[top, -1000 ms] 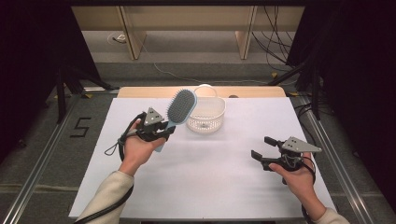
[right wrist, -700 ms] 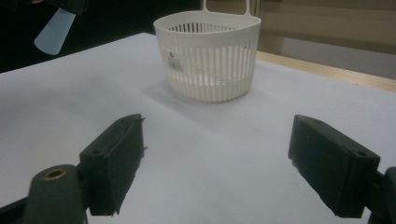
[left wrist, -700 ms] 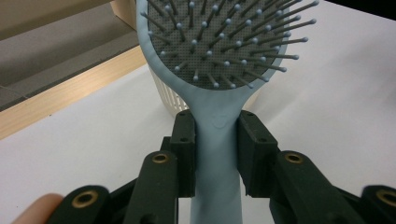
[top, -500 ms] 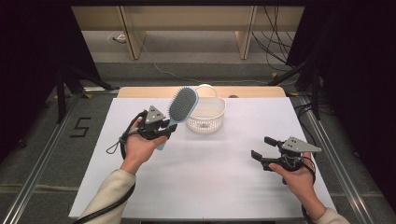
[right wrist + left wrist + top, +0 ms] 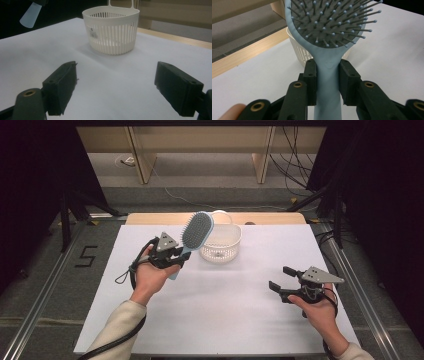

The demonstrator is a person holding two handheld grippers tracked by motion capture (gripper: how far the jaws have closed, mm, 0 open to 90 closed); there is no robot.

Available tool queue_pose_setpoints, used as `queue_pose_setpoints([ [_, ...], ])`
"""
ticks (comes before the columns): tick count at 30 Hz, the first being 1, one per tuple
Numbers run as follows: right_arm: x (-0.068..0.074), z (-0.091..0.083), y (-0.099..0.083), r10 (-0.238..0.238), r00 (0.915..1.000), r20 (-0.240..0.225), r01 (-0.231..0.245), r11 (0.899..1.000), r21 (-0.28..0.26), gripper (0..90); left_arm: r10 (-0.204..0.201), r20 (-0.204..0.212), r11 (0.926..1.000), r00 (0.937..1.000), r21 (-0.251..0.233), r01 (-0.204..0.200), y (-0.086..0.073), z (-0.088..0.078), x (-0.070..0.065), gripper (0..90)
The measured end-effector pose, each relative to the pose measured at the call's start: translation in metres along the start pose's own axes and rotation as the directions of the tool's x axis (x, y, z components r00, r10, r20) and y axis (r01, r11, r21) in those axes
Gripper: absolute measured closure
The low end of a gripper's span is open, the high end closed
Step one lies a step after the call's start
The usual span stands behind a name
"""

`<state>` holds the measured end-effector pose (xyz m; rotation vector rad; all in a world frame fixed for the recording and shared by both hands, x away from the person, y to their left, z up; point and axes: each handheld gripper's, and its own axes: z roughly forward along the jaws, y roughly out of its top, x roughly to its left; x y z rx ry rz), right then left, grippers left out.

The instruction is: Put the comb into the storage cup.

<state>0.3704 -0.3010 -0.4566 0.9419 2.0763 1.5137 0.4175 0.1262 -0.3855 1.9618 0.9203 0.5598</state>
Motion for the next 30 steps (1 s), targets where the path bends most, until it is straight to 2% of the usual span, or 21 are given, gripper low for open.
queue_pose_setpoints([
  [30,0.0,0.0,0.0,0.005,1.0,-0.002,-0.005,1.0,-0.002,19.1,-0.002,0.007,0.9995,1.0,-0.032,0.002,0.01,0.004,-0.003,70.0],
])
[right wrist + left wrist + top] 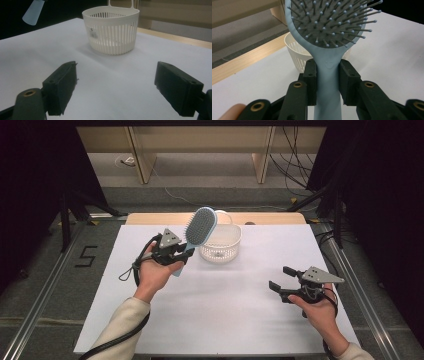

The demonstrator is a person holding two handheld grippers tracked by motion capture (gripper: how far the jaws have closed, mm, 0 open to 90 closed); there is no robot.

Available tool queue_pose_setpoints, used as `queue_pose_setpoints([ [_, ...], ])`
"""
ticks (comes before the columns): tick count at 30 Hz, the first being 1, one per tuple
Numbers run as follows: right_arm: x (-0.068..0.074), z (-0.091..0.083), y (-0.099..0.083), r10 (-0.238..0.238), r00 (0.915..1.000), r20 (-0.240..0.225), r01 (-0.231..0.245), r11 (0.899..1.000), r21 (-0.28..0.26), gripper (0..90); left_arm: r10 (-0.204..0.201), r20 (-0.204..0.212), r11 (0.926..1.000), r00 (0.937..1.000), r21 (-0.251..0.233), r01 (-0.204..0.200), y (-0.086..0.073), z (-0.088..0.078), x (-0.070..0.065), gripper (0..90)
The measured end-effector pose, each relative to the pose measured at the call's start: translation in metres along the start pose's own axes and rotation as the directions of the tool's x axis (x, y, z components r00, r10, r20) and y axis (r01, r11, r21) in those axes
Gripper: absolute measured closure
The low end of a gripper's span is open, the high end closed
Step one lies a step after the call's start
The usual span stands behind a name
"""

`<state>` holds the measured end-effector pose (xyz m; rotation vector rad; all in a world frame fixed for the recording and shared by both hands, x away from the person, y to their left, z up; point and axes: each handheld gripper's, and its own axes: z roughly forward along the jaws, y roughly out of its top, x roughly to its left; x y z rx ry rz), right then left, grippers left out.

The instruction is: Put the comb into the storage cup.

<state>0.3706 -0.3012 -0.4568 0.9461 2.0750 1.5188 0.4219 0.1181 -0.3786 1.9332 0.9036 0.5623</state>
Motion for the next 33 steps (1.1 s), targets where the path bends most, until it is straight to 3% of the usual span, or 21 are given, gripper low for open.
queue_pose_setpoints([
  [33,-0.0003,-0.0003,0.0,0.002,1.0,-0.001,-0.002,1.0,-0.002,19.0,-0.001,0.011,0.9998,0.9999,-0.022,0.002,0.0075,0.0042,-0.0011,70.0],
])
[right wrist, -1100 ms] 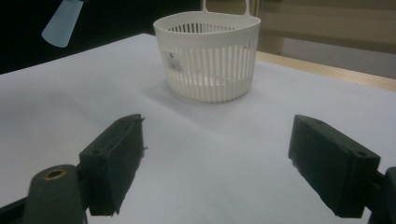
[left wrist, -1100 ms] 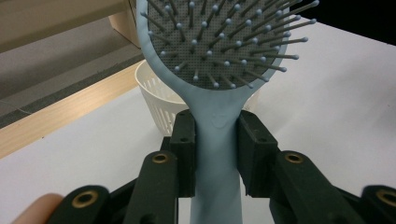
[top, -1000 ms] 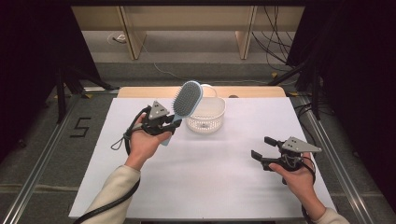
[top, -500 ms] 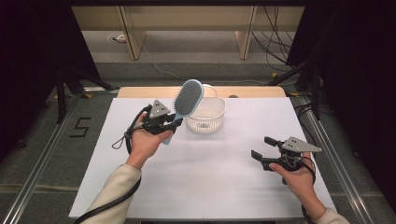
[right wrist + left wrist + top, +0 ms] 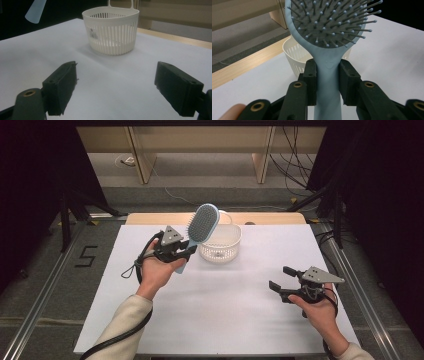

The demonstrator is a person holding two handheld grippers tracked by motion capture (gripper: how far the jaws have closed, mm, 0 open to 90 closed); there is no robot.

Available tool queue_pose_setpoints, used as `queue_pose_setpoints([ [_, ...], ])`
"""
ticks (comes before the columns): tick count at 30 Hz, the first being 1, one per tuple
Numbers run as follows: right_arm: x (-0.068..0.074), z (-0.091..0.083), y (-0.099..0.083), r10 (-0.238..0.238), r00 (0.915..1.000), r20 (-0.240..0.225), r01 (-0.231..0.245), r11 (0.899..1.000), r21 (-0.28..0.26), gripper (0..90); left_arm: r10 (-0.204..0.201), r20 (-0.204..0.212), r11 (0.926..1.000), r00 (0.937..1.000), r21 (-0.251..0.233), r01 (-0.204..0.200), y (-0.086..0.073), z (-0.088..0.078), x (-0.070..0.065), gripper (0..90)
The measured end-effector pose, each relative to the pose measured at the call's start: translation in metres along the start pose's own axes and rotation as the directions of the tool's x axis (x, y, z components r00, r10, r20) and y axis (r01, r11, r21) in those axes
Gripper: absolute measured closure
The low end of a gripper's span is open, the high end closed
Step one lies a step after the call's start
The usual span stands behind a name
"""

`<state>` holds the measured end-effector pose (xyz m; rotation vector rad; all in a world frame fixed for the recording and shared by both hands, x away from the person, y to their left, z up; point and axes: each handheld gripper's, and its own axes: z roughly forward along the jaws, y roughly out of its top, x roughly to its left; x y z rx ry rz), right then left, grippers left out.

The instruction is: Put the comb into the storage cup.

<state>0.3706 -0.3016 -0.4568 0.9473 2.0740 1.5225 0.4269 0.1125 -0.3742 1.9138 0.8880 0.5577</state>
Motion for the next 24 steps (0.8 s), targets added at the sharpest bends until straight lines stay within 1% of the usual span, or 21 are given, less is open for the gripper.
queue_pose_setpoints([
  [8,-0.0001,0.0001,0.0,-0.004,1.0,0.003,0.004,1.0,-0.003,18.4,-0.004,-0.002,1.0,1.0,-0.009,0.004,0.0013,0.0008,-0.0001,70.0],
  [24,0.0,0.0002,0.0001,-0.011,0.9999,0.007,0.011,1.0,-0.005,17.6,0.002,0.006,1.0,1.0,-0.009,-0.002,0.0047,0.0052,-0.0017,70.0],
])
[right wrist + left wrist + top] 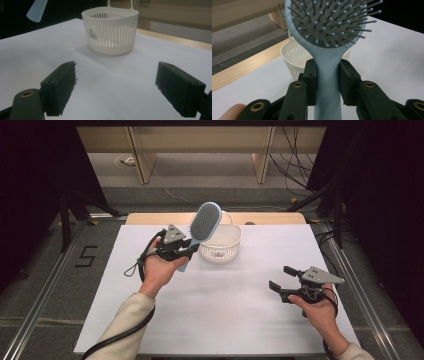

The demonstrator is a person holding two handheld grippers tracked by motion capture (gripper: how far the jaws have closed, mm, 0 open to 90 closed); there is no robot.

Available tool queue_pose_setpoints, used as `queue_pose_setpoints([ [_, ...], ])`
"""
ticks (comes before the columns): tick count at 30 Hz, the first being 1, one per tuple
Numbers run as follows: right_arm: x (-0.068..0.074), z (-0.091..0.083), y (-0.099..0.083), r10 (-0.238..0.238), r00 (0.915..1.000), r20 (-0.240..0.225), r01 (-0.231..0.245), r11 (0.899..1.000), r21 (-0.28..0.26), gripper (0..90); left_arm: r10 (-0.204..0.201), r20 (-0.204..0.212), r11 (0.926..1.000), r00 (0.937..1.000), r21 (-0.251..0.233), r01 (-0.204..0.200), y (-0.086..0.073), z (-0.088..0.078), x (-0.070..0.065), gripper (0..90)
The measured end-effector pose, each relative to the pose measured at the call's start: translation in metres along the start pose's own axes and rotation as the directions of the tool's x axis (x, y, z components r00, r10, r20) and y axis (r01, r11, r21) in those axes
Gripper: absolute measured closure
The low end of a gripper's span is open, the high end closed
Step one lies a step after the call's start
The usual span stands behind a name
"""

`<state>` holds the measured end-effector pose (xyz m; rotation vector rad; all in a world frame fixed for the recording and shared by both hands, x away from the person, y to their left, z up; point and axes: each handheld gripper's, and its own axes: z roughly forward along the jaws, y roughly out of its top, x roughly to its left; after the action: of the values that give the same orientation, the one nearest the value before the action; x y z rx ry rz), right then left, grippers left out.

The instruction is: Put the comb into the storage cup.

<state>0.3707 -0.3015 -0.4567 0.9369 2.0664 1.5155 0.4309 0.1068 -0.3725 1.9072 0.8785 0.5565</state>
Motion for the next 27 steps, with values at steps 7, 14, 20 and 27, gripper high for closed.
queue_pose_setpoints([
  [7,-0.0001,-0.0002,0.0,-0.001,1.0,0.001,0.001,1.0,0.0,17.6,0.0,0.003,1.0,1.0,-0.004,0.0,0.0018,0.0014,0.0,70.0],
  [14,-0.0002,-0.0002,0.0,0.001,1.0,0.0,-0.001,1.0,0.0,17.6,0.0,0.006,1.0,1.0,-0.006,0.0,0.003,0.0031,0.0001,70.0],
  [20,-0.0003,-0.0005,0.0001,0.0,1.0,0.002,0.0,1.0,-0.001,17.6,0.0,0.006,0.9999,1.0,-0.013,0.0,0.005,0.0033,0.0001,70.0],
  [27,-0.0001,-0.0004,0.0002,0.005,1.0,0.003,-0.005,1.0,-0.004,17.6,0.0,0.011,0.9999,0.9999,-0.015,0.0,0.007,0.0059,-0.0003,70.0],
])
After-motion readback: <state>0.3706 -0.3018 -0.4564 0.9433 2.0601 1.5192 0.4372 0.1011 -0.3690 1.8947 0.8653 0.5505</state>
